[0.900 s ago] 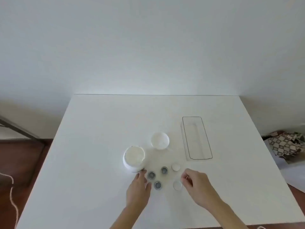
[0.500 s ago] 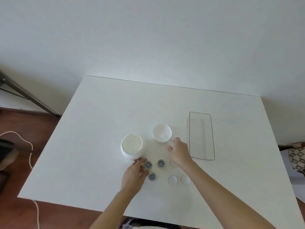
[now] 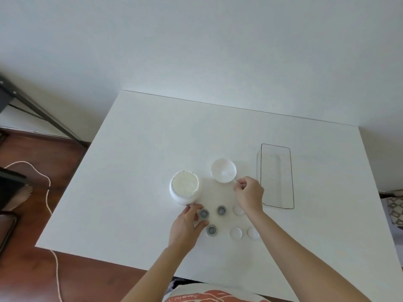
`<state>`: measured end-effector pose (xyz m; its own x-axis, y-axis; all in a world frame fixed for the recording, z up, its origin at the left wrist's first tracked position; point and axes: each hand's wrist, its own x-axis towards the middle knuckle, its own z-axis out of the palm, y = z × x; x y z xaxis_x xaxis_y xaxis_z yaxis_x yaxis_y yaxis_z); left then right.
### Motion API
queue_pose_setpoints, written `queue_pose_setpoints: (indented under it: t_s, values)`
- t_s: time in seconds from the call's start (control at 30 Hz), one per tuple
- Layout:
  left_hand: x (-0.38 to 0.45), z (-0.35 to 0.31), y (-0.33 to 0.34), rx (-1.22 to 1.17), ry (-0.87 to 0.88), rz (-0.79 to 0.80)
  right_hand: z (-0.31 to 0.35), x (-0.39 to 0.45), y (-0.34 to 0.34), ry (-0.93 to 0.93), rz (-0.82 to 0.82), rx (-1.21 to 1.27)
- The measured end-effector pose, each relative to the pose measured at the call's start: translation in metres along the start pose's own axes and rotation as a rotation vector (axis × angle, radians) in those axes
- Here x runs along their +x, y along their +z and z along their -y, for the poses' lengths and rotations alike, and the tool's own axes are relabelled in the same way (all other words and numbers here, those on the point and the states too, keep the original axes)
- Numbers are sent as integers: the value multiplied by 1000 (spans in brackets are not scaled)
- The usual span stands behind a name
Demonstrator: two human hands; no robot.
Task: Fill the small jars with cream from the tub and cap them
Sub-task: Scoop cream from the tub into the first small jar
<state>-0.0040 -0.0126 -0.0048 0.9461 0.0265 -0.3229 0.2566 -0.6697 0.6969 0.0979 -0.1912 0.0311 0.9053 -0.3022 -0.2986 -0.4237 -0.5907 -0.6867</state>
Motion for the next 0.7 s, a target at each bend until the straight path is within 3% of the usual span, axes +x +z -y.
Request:
queue_pose_setpoints:
  t_s: [0.23, 0.37, 0.57, 0.7]
  values:
    - [-28, 0, -25, -175, 74, -32, 16, -33, -22, -96, -77, 240]
    - [-46, -3, -46, -405, -42, -80, 35, -55, -32, -186, -32, 316]
    - [-55, -1, -74, -594, -81, -178, 67, -67, -27, -403, 50, 130]
    - [-51, 0, -85, -668, -82, -222, 81, -61, -17, -429, 154, -25]
